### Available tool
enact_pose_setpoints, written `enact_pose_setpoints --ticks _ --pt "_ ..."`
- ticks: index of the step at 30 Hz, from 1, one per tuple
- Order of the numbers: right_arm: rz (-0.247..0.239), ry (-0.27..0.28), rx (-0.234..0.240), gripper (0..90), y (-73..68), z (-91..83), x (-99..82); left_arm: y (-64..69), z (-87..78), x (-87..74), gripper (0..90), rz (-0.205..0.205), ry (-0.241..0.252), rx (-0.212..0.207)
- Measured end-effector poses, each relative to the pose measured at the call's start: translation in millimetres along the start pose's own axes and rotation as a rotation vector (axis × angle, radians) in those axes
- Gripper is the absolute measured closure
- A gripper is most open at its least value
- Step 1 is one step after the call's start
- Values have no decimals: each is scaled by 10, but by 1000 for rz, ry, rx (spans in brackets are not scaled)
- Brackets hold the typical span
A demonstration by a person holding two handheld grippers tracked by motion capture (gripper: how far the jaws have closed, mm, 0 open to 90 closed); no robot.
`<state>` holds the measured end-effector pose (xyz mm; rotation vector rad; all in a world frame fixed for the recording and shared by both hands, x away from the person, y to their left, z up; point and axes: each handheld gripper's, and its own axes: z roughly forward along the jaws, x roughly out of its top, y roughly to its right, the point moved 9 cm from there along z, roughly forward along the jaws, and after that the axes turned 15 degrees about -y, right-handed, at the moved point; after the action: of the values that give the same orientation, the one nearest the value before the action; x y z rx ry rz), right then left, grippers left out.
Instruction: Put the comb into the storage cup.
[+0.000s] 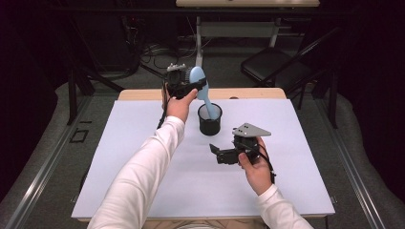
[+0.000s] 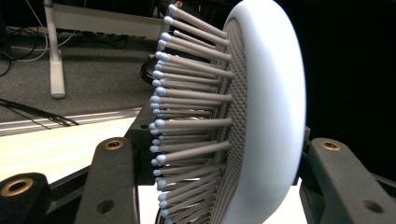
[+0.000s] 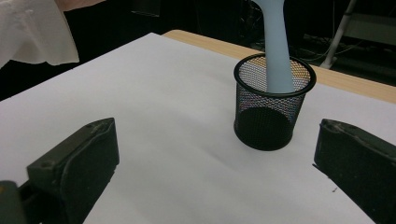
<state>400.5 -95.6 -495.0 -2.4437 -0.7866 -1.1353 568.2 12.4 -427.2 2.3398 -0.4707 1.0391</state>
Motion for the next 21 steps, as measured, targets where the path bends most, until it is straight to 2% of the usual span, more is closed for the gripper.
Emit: enact_pose_setpoints --ticks 13,16,21 --pt "1 1 -1 0 14 -11 3 -15 105 -54 478 48 -28 39" --pt "1 4 -3 0 25 -14 3 -20 130 -62 478 44 -31 40" --pt "5 1 -5 0 47 -17 -7 -30 171 -84 478 62 -44 57"
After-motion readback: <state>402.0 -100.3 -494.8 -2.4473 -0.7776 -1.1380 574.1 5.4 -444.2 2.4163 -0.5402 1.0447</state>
